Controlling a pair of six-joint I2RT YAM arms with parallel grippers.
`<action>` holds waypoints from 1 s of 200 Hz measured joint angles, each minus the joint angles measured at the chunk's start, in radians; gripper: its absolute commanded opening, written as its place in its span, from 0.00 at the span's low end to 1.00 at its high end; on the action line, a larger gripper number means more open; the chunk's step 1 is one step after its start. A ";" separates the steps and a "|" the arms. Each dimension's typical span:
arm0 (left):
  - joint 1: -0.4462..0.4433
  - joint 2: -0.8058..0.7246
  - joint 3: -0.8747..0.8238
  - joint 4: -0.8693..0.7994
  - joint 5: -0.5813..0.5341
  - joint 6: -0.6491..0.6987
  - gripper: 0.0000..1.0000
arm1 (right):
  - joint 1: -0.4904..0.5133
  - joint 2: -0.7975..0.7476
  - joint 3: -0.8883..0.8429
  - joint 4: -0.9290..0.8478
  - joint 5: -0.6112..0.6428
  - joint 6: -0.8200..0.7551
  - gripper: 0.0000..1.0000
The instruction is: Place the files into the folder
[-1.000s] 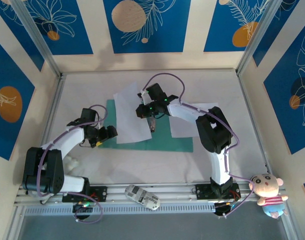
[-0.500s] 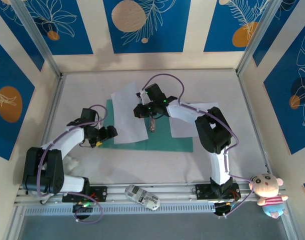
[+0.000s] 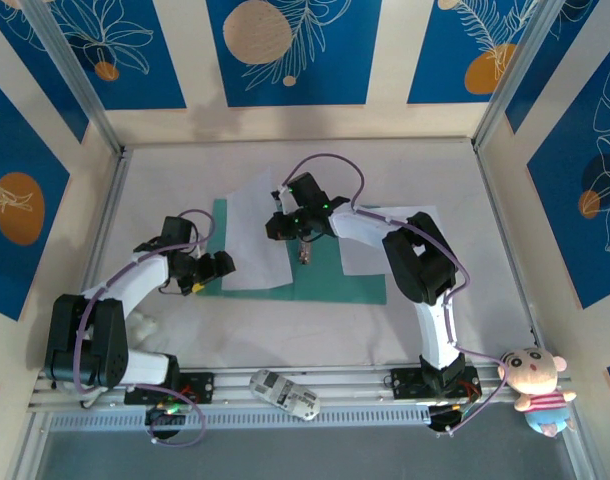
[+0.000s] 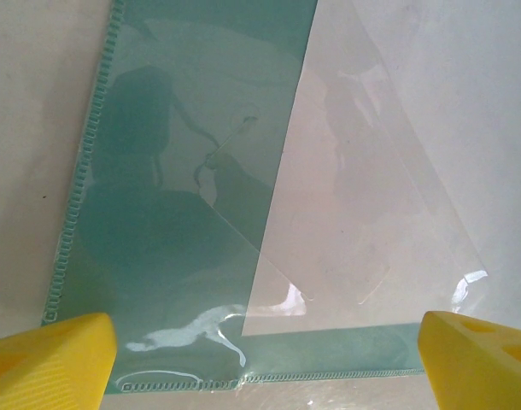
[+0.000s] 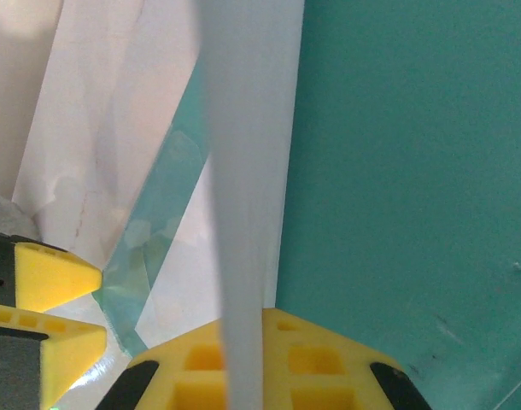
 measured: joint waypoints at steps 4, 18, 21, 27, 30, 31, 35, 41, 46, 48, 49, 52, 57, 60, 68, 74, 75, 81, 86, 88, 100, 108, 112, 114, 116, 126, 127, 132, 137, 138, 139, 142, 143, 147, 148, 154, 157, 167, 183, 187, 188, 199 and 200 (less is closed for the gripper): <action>0.000 0.000 0.000 0.000 0.000 0.000 0.91 | 0.000 0.000 -0.001 0.000 0.000 0.000 0.00; 0.000 0.000 0.000 0.000 0.000 0.000 0.91 | 0.001 0.000 -0.003 0.000 0.000 0.007 0.00; 0.000 0.000 0.000 0.000 0.000 0.000 0.91 | 0.001 0.000 -0.004 0.000 0.000 0.007 0.00; 0.000 0.000 0.000 0.000 0.000 0.000 0.91 | 0.001 0.000 -0.006 0.001 0.000 0.008 0.00; 0.000 0.000 0.000 0.000 0.000 0.000 0.91 | 0.001 0.000 -0.007 0.002 0.000 0.011 0.00; 0.000 0.000 0.000 0.000 0.000 0.000 0.91 | 0.001 0.000 -0.008 0.003 0.000 0.011 0.00; 0.000 0.000 0.000 0.000 0.000 0.000 0.92 | 0.001 0.000 -0.009 0.004 0.001 0.011 0.00; 0.000 0.000 0.000 0.000 0.000 0.000 0.92 | 0.001 0.000 -0.013 0.005 0.003 0.014 0.00; 0.000 0.000 0.000 0.000 0.000 0.000 0.92 | 0.001 0.000 -0.016 0.006 0.004 0.016 0.00; 0.000 0.000 0.000 0.000 0.000 0.000 0.92 | 0.001 0.000 -0.016 0.006 0.004 0.016 0.00; 0.000 0.000 0.000 0.000 0.000 0.000 0.92 | 0.001 0.000 -0.017 0.006 0.004 0.018 0.00; 0.000 0.000 0.000 0.000 0.000 0.000 0.92 | 0.001 0.000 -0.018 0.007 0.005 0.018 0.00; 0.000 0.000 0.000 0.000 0.000 0.000 0.92 | 0.001 0.000 -0.020 0.010 0.006 0.022 0.00; 0.000 0.000 0.000 0.000 0.000 0.000 0.92 | 0.001 0.000 -0.021 0.010 0.007 0.022 0.00; 0.000 0.000 0.000 0.000 0.000 0.000 0.92 | 0.001 0.000 -0.024 0.014 0.008 0.027 0.00; 0.000 0.000 0.000 0.000 0.000 0.000 0.92 | 0.001 0.000 -0.027 0.018 0.008 0.032 0.00; 0.000 0.000 0.000 0.000 0.000 0.000 0.92 | 0.001 0.000 -0.028 0.019 0.008 0.033 0.00; 0.000 0.000 0.000 0.000 0.000 0.000 0.92 | 0.001 0.000 -0.030 0.020 0.010 0.035 0.00; 0.000 0.000 0.000 0.000 0.000 0.000 0.92 | 0.001 0.000 -0.031 0.021 0.011 0.038 0.00; 0.000 0.000 0.000 0.000 0.000 0.000 0.92 | 0.001 0.000 -0.032 0.021 0.011 0.040 0.00; 0.000 0.000 0.000 0.000 0.000 0.000 0.92 | 0.001 0.000 -0.033 0.021 0.012 0.050 0.02; 0.000 0.000 0.000 0.000 0.000 0.000 0.92 | 0.001 0.000 -0.033 0.022 0.012 0.056 0.04; 0.000 0.000 0.000 0.000 0.000 0.000 0.92 | 0.000 0.000 -0.033 0.022 0.011 0.060 0.05; 0.000 0.000 0.000 0.000 0.000 0.000 0.92 | 0.000 0.000 -0.033 0.022 0.011 0.061 0.06; 0.000 0.000 0.000 0.000 0.000 0.000 0.92 | 0.000 0.000 -0.033 0.022 0.011 0.063 0.07; 0.000 0.000 0.000 0.000 0.000 0.000 0.92 | 0.000 0.003 -0.033 0.022 0.011 0.074 0.10; 0.000 0.000 0.000 0.000 0.000 0.000 0.92 | -0.001 0.003 -0.033 0.022 0.011 0.074 0.10; 0.000 0.000 0.000 0.000 0.000 0.000 0.92 | -0.001 0.006 -0.033 0.023 0.011 0.080 0.12; 0.000 0.000 0.000 0.000 0.000 0.000 0.92 | -0.003 0.010 -0.033 0.022 0.011 0.084 0.13; 0.000 0.000 0.000 0.000 0.000 0.000 0.92 | -0.003 0.011 -0.033 0.022 0.011 0.085 0.14; 0.000 0.000 0.000 0.000 0.000 0.000 0.92 | -0.003 0.011 -0.033 0.021 0.011 0.089 0.14; 0.000 0.000 0.000 0.000 0.000 0.000 0.92 | -0.003 0.013 -0.033 0.021 0.011 0.088 0.16; 0.000 0.000 0.000 0.000 0.000 0.000 0.92 | -0.004 0.013 -0.033 0.021 0.011 0.089 0.17; 0.000 0.000 0.000 0.000 0.000 0.000 0.92 | -0.006 0.018 -0.033 0.019 0.011 0.095 0.19; 0.000 0.000 0.000 0.000 0.000 0.000 0.92 | -0.006 0.018 -0.033 0.019 0.011 0.094 0.20; 0.000 0.000 0.000 0.000 0.000 0.000 0.92 | -0.009 0.024 -0.033 0.016 0.011 0.098 0.23; 0.000 0.000 0.000 0.000 0.000 0.000 0.92 | -0.010 0.026 -0.033 0.015 0.011 0.100 0.24; 0.000 0.000 0.000 0.001 0.000 0.000 0.92 | -0.014 0.032 -0.033 0.006 0.012 0.106 0.27; 0.000 0.000 0.000 0.001 0.000 0.000 0.92 | -0.023 0.032 -0.033 -0.011 0.011 0.108 0.33; 0.000 0.000 0.000 0.000 0.000 0.000 0.92 | -0.025 0.032 -0.032 -0.013 0.011 0.110 0.34; 0.000 0.000 0.000 0.001 0.000 0.000 0.92 | -0.026 0.032 -0.031 -0.014 0.011 0.109 0.34; 0.000 0.000 0.000 0.001 0.000 0.000 0.92 | -0.033 0.032 -0.027 -0.022 0.011 0.112 0.37; 0.000 0.000 0.000 0.001 0.000 0.000 0.92 | -0.034 0.032 -0.026 -0.022 0.011 0.111 0.37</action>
